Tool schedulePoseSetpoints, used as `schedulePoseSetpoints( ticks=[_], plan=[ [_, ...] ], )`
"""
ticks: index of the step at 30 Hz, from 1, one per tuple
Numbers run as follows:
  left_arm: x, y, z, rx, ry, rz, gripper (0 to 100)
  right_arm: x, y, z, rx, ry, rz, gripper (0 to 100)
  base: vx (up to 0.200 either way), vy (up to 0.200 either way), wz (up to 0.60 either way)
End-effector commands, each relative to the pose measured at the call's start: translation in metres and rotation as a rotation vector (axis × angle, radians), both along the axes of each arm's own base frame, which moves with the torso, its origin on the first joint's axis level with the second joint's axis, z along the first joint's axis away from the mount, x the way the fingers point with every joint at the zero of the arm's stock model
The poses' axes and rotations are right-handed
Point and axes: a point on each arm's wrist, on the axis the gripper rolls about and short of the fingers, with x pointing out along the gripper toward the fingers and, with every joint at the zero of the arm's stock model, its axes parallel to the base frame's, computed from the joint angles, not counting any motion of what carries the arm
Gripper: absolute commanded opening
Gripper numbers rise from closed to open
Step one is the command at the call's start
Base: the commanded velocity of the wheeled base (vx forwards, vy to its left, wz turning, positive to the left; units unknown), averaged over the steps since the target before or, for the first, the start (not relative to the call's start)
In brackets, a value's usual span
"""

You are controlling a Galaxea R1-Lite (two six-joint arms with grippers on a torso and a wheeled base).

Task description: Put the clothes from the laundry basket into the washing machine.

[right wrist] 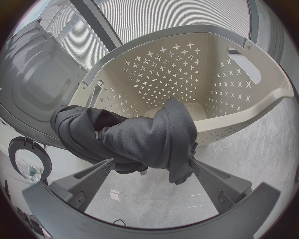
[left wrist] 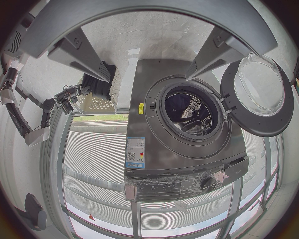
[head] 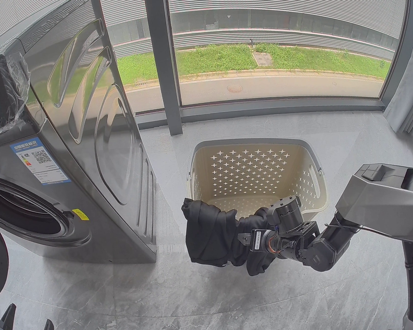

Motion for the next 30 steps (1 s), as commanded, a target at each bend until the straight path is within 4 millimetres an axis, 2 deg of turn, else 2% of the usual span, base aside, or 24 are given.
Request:
schedulePoseSetpoints(
  ticks=[1,7,15,16,25,30],
  plan=[
    [0.001,0.0,-0.005,0.0,0.008,0.001,100,0.006,0.004,-0.008,0.0,0.003,-0.001,100,0.0,0.0,0.0],
    [0.001,0.0,-0.005,0.0,0.008,0.001,100,0.013,0.008,-0.014,0.01,-0.014,-0.004,100,0.0,0.0,0.0],
    [0.001,0.0,-0.005,0.0,0.008,-0.001,100,0.02,0.003,-0.018,0.023,-0.053,-0.018,100,0.0,0.0,0.0],
    [0.001,0.0,-0.005,0.0,0.008,-0.001,100,0.02,0.002,-0.018,0.022,-0.053,-0.019,0,0.0,0.0,0.0],
    [0.001,0.0,-0.005,0.0,0.008,0.001,100,0.018,0.001,-0.012,0.027,-0.061,-0.02,0,0.0,0.0,0.0],
    [0.0,0.0,-0.004,0.0,0.006,0.001,100,0.006,-0.001,0.004,0.016,-0.077,-0.003,0,0.0,0.0,0.0]
  ],
)
